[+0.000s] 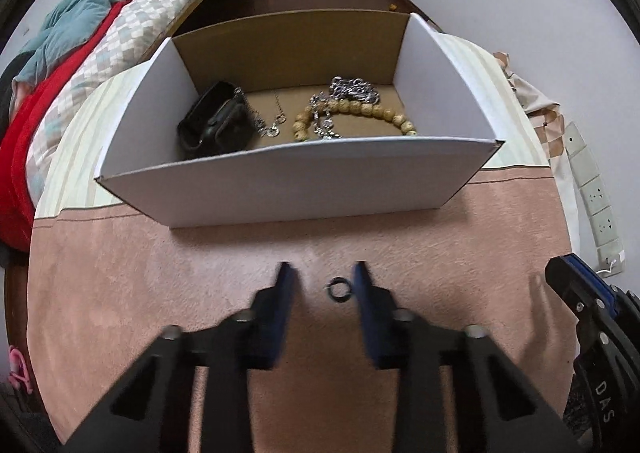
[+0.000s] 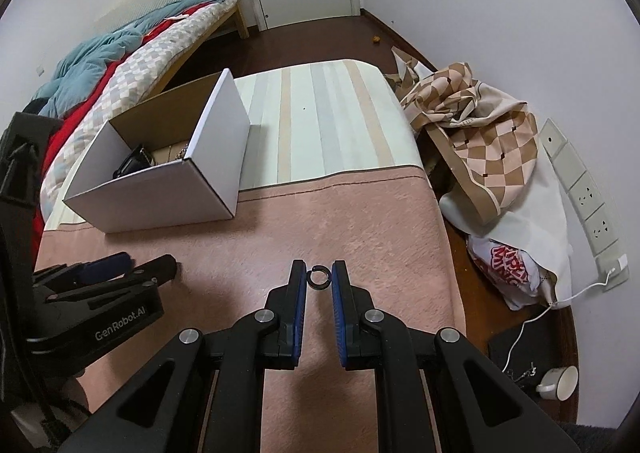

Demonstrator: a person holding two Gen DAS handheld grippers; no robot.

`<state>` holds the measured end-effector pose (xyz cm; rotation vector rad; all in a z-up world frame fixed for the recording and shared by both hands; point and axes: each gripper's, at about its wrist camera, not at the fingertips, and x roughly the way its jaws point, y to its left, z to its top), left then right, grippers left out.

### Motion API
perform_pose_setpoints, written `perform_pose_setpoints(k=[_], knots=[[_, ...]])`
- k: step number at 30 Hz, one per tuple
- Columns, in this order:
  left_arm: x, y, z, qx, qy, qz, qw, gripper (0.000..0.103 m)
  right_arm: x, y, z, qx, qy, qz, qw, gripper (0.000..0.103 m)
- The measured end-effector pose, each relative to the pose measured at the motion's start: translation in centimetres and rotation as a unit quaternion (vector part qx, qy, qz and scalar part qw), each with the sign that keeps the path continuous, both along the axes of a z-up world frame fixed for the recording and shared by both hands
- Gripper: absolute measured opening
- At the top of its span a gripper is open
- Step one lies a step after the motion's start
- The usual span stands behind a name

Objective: Organize jewelry
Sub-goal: 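Grasp a small black ring with the right tool while the left tool grasps the other ring, then lower the rings into the box with both tools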

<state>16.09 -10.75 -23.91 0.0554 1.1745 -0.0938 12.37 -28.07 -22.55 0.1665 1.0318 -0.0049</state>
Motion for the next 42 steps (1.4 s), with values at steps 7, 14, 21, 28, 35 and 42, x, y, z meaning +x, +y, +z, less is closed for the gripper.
perform_pose_setpoints(k=[7,14,21,28,35,42], knots=[[-0.2,0.3,0.2,-0.009,-0.007,-0.001,0.9999,0.010,0.1,0.0,0.6,0.003,-0.004,-0.009,1.000,0.013],[-0.8,1.3,3.0,-0.029,-0.026,0.000,0.9992,0.010,0.2,0.4,2.9,0.017,-0.028,-0.007,0.999,0.013],[1.0,3.3,8.9,-0.066,-0.059,-0.007,0.9961,0.010,2.1,1.9,6.5,0.050,-0.053,0.019,0.997,0.013],[8.8,5.3,10.5,-0.047,-0.054,-0.004,0.9974,0.010,9.2,4.7,7.7,0.099,-0.027,0.069,0.992,0.013],[13.8,6.3,8.6,-0.070,0.013,-0.006,0.9975,0.011,16.0,7.7,5.1,0.096,0.058,0.112,0.987,0.013],[14.5,7.4,8.8,-0.084,0.031,0.021,0.9958,0.052,17.4,7.8,4.1,0.102,0.113,0.119,0.981,0.017]])
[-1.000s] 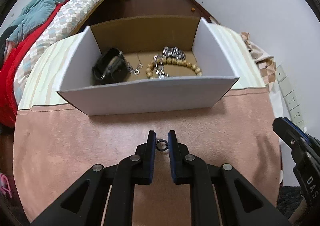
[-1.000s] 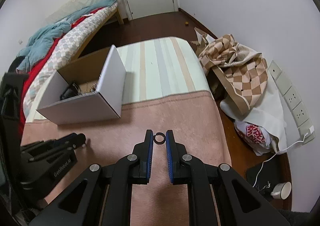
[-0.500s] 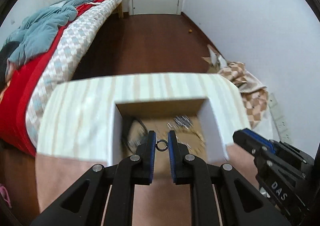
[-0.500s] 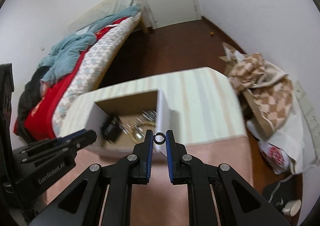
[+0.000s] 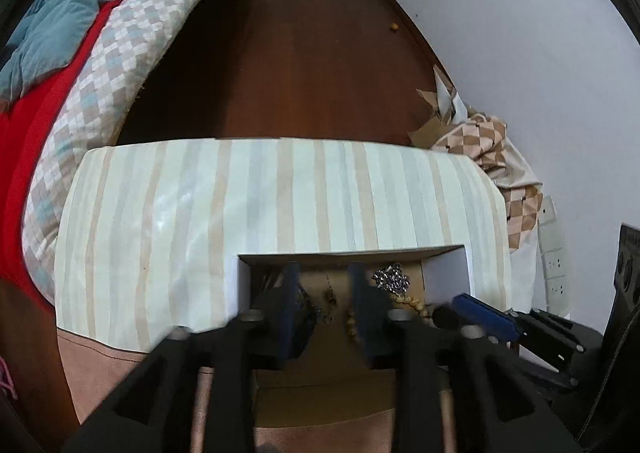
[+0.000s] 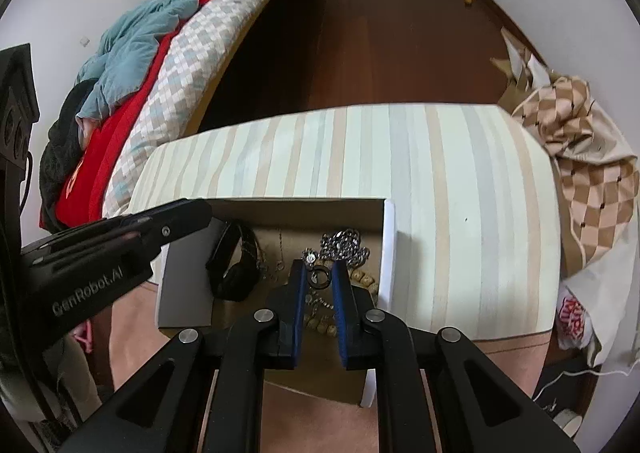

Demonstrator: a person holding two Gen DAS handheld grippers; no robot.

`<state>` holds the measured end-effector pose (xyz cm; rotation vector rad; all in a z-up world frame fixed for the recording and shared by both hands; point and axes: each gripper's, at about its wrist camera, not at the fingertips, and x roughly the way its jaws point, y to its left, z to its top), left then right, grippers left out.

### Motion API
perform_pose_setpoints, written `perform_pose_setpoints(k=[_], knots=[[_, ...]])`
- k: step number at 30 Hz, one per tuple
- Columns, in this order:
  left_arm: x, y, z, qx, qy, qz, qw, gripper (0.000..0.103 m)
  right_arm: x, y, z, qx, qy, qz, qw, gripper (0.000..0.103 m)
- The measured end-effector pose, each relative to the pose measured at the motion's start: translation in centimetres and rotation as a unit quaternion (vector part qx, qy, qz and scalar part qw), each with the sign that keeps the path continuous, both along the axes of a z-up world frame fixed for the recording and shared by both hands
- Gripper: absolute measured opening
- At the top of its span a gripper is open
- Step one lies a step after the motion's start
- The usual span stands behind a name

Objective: Organize jewelry
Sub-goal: 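Open both tools and lift them out of the box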

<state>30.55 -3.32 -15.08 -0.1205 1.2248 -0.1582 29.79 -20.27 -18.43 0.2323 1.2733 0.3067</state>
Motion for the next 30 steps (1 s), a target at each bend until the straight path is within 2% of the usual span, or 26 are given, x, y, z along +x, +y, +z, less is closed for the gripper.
perform_pose_setpoints(k=[2,5,7,8,9,11,13,15,17,19,20,25,30], knots=[[-0.2,0.3,0.5,0.002,-0.009,0.003,1.0000,0.067,-0.2,-0.2,0.3,-0.004,-0.001,0.001,1.000,0.034],[-0.6,0.9,1.4,0.014,-0.017,0.010,0.9997,0.068,-0.7,-0.4,0.9,-0.007,-0.009,-0.005,1.000,0.037],[-1.3,1.4,2.0,0.028,-0.026,0.018,0.9991,0.079,-1.2,-0.7,1.3,-0.014,-0.013,-0.010,1.000,0.040],[-1.4,1.6,2.1,0.033,-0.028,0.019,0.9989,0.089,-1.5,-0.8,1.6,-0.022,-0.017,-0.013,1.000,0.042],[-2.1,1.9,2.5,0.043,-0.035,0.024,0.9982,0.092,-2.0,-0.9,1.9,-0.030,-0.023,-0.016,0.999,0.043],[-2.9,2.3,2.7,0.056,-0.041,0.030,0.9971,0.094,-2.5,-1.1,2.3,-0.043,-0.028,-0.021,0.998,0.051],[-4.2,2.9,2.6,0.071,-0.045,0.041,0.9956,0.101,-3.4,-1.3,2.8,-0.062,-0.034,-0.027,0.997,0.058],[-5.4,3.3,2.5,0.080,-0.050,0.047,0.9945,0.102,-4.1,-1.3,3.1,-0.083,-0.041,-0.028,0.995,0.069],[-6.3,3.4,2.3,0.090,-0.052,0.051,0.9932,0.102,-4.8,-1.0,3.3,-0.107,-0.046,-0.027,0.993,0.090],[-7.4,3.6,2.1,0.109,-0.051,0.060,0.9909,0.102,-5.4,-0.7,3.3,-0.124,-0.044,-0.024,0.991,0.099],[-7.9,3.7,2.1,0.107,-0.050,0.061,0.9912,0.102,-5.8,-0.6,3.3,-0.131,-0.044,-0.026,0.990,0.102],[-10.3,3.7,3.6,0.107,-0.065,0.070,0.9897,0.102,-7.8,-0.3,4.6,-0.155,-0.059,-0.036,0.986,0.102],[-13.5,3.6,6.7,0.107,-0.095,0.076,0.9868,0.102,-10.5,-0.5,7.9,-0.158,-0.082,-0.054,0.983,0.102]])
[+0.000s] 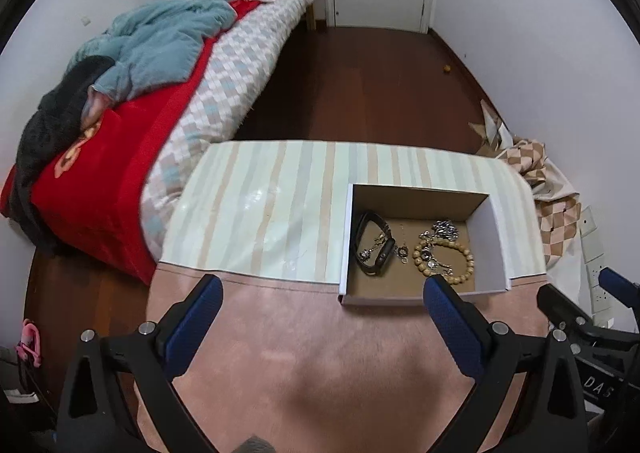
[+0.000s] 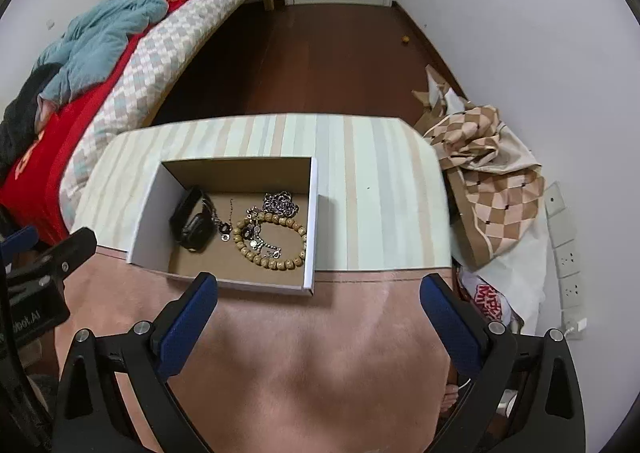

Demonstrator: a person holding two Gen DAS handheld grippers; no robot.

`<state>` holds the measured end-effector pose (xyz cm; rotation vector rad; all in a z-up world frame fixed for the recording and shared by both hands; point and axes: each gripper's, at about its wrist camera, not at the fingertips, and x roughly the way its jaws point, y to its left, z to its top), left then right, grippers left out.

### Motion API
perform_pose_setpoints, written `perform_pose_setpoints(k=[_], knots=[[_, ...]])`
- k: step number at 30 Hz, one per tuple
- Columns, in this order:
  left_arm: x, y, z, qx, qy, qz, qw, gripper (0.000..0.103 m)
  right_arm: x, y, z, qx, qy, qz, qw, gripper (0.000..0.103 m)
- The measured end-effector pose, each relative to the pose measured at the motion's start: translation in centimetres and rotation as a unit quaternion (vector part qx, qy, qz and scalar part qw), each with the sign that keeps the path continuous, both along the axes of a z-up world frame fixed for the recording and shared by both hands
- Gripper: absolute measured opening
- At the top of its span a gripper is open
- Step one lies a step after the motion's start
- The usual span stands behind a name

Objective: Organize jewelry

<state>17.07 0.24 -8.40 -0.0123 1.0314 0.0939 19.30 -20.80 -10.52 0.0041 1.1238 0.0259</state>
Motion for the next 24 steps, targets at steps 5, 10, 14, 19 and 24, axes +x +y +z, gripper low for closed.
perform_pose_setpoints(k=[5,10,14,19,24], knots=[[-3.7,0.1,3.5,-0.005,-0.035,0.005,0.9994,0.102,-3.4,0.0,4.4,-0.010,-0.041,-0.006,0.999,0.102],[-7.1,-0.1,6.9,-0.010,-0.063,0.008,0.9979,0.102,-7.0,0.0,8.6,-0.018,-0.075,-0.004,0.997,0.102],[-9.3,-0.4,9.3,-0.009,-0.084,0.000,0.9964,0.102,-9.8,-0.2,11.9,-0.017,-0.101,-0.007,0.995,0.102],[-12.1,-0.4,11.9,-0.012,-0.104,-0.002,0.9945,0.102,-13.7,-0.6,15.9,-0.019,-0.136,-0.013,0.990,0.102],[-14.1,-0.3,13.8,-0.015,-0.113,-0.003,0.9934,0.102,-16.4,-0.8,18.9,-0.024,-0.163,-0.014,0.986,0.102]])
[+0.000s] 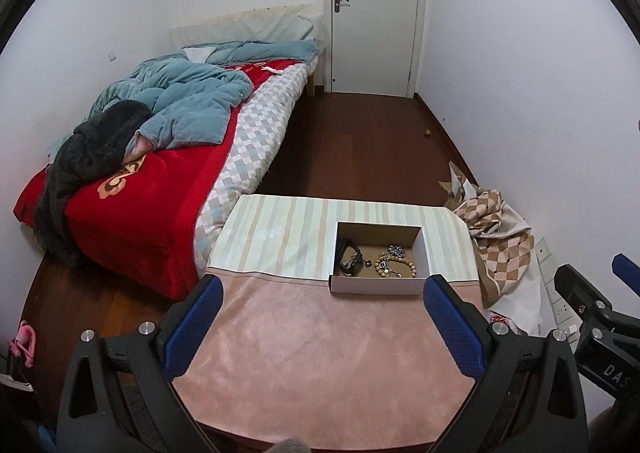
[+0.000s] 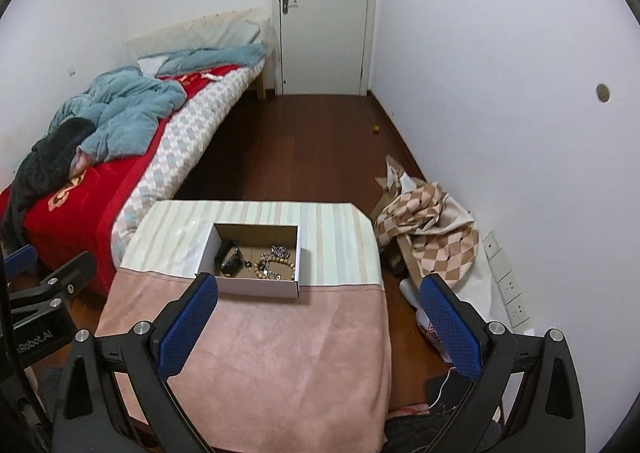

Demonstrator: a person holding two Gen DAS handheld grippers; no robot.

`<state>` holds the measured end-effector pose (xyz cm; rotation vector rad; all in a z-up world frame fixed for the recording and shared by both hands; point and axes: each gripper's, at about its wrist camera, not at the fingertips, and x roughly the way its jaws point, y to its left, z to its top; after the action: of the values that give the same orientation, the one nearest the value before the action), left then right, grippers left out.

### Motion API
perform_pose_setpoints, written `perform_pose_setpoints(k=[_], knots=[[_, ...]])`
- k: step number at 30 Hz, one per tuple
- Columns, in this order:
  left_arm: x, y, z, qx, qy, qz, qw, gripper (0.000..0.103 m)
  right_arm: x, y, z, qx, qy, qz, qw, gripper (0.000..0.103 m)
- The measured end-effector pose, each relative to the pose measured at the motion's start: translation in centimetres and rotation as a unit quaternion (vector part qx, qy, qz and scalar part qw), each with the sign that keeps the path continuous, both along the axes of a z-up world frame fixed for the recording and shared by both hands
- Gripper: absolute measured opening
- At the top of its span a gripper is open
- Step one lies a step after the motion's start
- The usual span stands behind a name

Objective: Organize jewelry

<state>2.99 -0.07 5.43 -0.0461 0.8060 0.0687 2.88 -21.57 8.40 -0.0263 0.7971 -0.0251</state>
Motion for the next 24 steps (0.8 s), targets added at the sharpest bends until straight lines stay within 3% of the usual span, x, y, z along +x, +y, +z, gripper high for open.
perform_pose_setpoints(k=[11,24], knots=[[-2.7,0.3,1.8,-0.008,-0.008,0.003,0.9999,0.102,-3.7,0.4,3.5,0.006,-0.018,0.012,1.000,0.103],[-1.1,-0.4,1.4,-0.007,0.004,-0.008,0.9999,0.102,-2.6,0.3,2.2,0.004,0.000,0.005,1.000,0.103]])
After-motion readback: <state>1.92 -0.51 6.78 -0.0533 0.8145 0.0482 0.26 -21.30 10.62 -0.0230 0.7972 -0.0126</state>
